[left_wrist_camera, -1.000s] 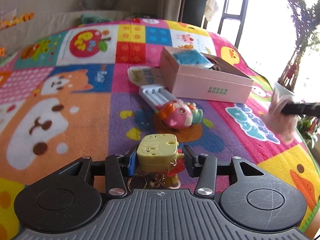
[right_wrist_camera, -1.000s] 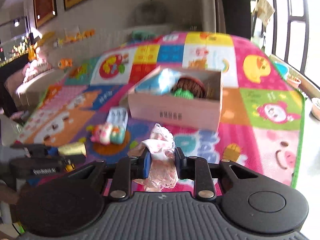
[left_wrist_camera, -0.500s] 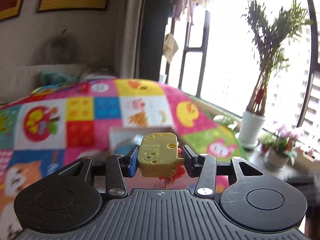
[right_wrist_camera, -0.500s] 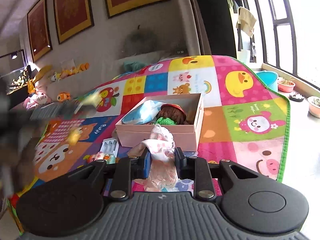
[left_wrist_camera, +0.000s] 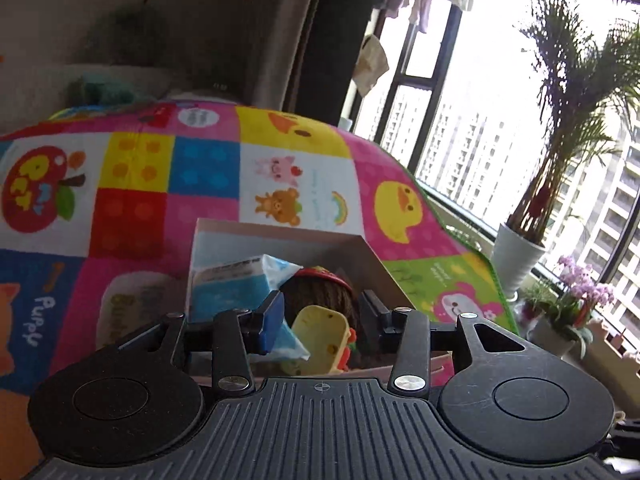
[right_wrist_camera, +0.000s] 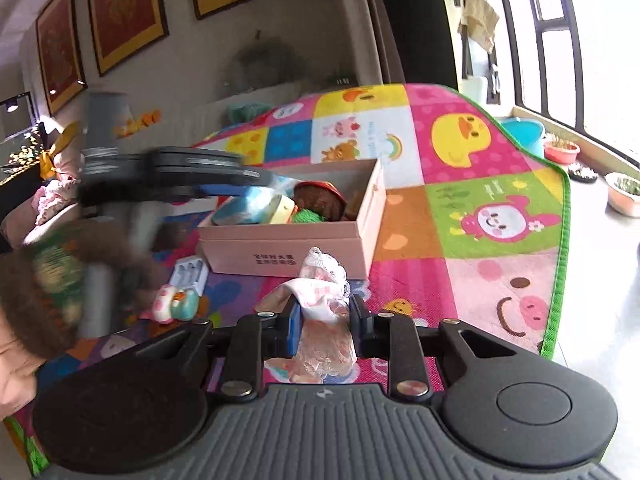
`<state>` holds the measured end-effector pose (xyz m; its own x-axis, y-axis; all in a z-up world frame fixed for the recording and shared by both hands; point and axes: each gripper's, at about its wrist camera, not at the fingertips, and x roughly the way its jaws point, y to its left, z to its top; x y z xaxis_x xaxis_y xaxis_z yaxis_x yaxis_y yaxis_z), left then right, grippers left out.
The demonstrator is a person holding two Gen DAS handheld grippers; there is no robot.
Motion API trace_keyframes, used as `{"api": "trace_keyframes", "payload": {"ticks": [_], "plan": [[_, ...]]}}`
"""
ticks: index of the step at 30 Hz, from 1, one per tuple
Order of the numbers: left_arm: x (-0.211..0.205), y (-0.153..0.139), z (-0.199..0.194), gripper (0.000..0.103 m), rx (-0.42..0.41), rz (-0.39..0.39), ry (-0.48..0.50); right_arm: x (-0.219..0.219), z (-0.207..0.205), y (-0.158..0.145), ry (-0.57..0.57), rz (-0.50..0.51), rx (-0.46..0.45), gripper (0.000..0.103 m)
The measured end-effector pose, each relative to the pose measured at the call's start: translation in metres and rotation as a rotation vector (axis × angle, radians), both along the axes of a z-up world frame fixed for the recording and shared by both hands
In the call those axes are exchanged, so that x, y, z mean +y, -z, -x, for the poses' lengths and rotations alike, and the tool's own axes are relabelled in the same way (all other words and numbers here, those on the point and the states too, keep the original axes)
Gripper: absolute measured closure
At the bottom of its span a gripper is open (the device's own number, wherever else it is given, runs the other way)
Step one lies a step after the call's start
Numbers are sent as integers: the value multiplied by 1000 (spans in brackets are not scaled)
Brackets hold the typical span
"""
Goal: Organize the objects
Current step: 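Drop the keychain toy into the pink box with left gripper while right drops cloth, then withdraw both grippers from the box and move the left gripper toward the charger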
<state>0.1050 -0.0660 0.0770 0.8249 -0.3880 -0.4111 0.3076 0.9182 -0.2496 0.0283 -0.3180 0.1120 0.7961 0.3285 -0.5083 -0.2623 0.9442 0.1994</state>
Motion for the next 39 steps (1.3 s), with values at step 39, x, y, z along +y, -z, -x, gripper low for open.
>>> {"api": "trace_keyframes", "payload": {"ticks": [39], "plan": [[175, 78, 77, 57, 47, 468, -249, 90, -198, -58, 93, 117, 112, 40]]}}
